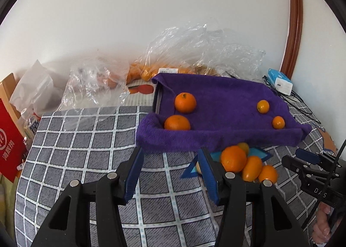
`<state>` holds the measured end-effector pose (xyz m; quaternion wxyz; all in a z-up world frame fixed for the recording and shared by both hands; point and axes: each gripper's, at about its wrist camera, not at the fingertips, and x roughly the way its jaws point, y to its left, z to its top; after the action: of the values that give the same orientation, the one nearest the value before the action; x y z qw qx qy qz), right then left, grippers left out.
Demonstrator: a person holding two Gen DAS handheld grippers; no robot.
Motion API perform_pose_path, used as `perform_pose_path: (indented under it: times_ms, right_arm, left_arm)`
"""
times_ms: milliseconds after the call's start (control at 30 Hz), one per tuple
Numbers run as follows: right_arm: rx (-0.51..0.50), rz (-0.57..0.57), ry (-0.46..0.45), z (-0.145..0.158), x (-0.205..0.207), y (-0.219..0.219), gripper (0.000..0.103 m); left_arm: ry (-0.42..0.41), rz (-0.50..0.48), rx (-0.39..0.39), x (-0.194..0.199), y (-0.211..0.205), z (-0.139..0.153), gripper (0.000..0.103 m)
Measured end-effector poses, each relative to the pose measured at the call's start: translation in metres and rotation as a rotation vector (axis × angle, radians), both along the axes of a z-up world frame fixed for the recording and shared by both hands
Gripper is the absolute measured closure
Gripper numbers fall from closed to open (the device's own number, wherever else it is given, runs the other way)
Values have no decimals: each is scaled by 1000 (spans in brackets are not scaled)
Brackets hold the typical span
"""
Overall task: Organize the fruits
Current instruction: 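Move both open tools back to the fruit pile on the blue mat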
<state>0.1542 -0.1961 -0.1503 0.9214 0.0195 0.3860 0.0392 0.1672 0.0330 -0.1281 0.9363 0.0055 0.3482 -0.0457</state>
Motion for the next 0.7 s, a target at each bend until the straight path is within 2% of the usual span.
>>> perform_pose_path:
  times_ms: [300, 467, 700]
  right_arm:
    - [56, 57, 17, -7, -4, 17, 49]
    - [69, 88, 30, -7, -8, 23, 49]
    - [94, 126, 35, -12, -9, 33, 46]
  left_arm:
    - [107, 86, -33, -8, 28, -35, 53]
    - [98, 130, -63, -9, 37, -37, 48]
    - [121, 165, -95, -7, 44, -45, 47]
